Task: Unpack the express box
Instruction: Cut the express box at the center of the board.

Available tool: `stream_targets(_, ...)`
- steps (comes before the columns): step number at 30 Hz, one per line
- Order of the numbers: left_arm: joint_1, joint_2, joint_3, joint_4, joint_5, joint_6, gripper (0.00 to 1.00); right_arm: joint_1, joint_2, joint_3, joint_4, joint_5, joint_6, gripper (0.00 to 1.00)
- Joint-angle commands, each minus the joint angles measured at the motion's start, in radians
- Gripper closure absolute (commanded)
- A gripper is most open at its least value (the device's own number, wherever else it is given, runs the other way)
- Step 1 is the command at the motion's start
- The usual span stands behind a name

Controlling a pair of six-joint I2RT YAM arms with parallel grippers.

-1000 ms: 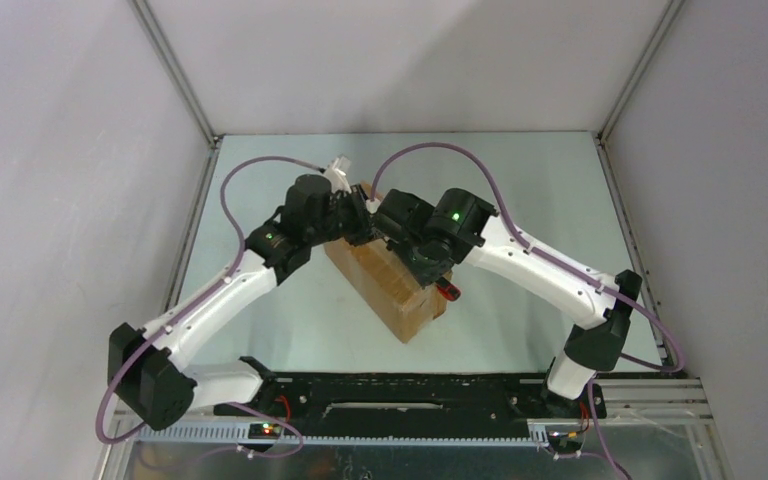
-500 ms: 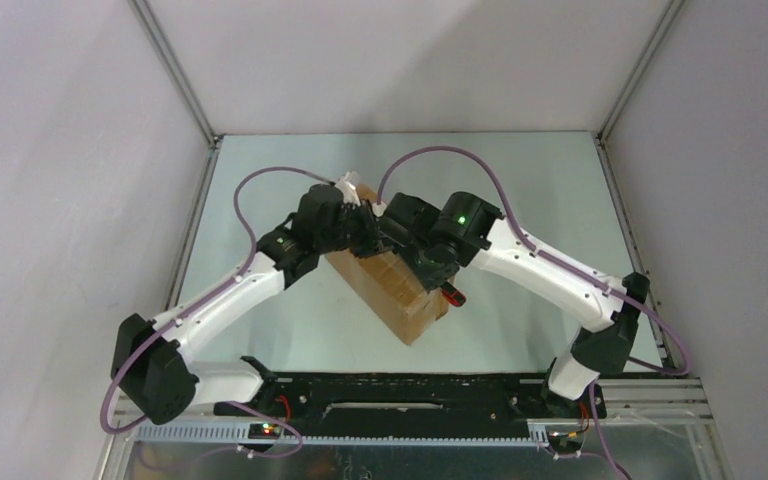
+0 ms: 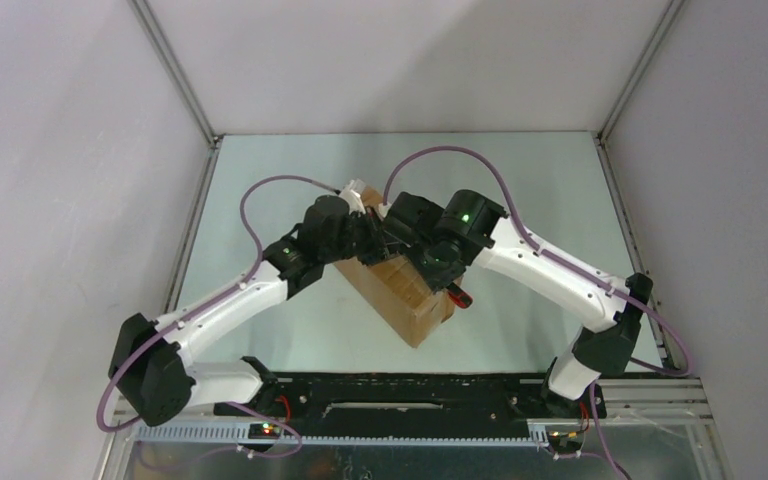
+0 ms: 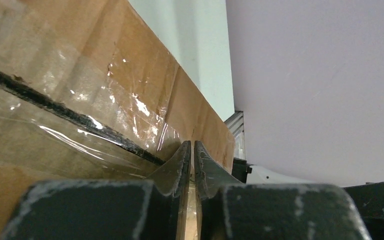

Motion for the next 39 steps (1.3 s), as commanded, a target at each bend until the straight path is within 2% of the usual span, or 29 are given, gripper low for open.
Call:
stream_targets(1,0.013,0.008,-0.094,-0.051,-0.017,-0.021,0.89,-0.011,-0.049,0.015,-0.08,0.031,0.026,1.0)
stream_targets(11,0.07,-0.014,-0.101,-0.166,-0.08,0.102,0.89,-0.012,-0.11,-0.07,-0.107,0.001,0.035,1.0)
stream_targets(19,0.111,-0.009,-0.072,-0.234,-0.125,0.196,0.88,-0.011,-0.094,-0.074,-0.109,-0.031,0.026,1.0)
stream_targets(25,0.177,0.003,-0.067,-0.234,-0.126,0.233,0.88,-0.011,-0.113,-0.095,-0.111,-0.071,0.021,1.0)
stream_targets(33,0.178,0.009,-0.007,-0.259,-0.112,0.269,0.88,-0.008,-0.163,-0.19,-0.111,-0.091,0.032,1.0)
stream_targets(39,0.167,-0.009,0.018,-0.259,-0.087,0.27,0.87,-0.014,-0.175,-0.193,-0.111,-0.089,0.037,1.0)
